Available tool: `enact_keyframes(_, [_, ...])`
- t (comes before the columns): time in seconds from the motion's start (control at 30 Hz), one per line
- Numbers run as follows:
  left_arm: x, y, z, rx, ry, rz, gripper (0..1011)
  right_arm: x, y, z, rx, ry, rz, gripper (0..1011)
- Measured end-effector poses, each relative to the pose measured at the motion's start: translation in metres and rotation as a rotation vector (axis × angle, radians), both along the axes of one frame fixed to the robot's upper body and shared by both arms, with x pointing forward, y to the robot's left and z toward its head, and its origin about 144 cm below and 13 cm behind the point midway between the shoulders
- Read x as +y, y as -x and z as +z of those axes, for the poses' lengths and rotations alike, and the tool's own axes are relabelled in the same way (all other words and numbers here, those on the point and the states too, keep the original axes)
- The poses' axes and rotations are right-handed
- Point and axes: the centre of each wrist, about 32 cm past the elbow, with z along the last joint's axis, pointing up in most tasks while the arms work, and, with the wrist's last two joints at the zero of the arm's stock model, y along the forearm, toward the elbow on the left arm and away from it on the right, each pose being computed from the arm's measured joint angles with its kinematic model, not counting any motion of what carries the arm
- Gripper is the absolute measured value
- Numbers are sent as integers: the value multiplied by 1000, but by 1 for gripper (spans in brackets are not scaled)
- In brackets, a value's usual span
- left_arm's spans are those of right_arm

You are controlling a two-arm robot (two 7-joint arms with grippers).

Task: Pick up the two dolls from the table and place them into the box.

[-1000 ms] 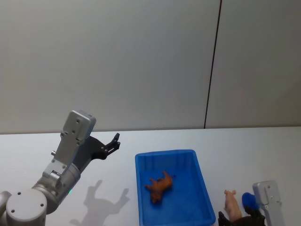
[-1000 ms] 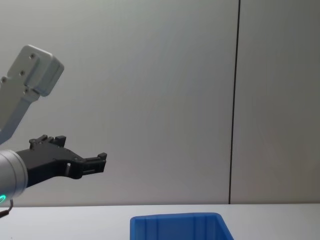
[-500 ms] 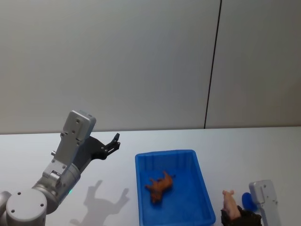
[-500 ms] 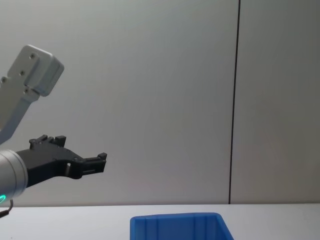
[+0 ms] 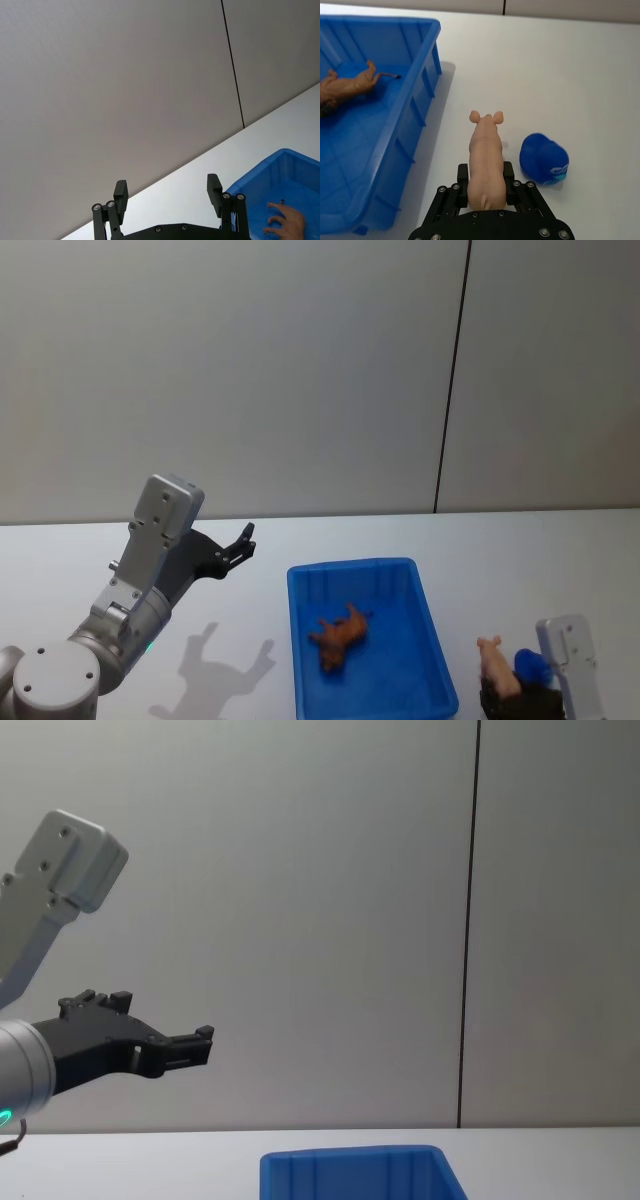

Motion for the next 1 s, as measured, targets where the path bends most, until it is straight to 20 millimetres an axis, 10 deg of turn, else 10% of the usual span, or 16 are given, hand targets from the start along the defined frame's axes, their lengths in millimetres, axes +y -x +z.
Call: enact_keyframes(1.0, [0,0,0,0,0,0,1001,3,-1,59,-369,-15,226,382])
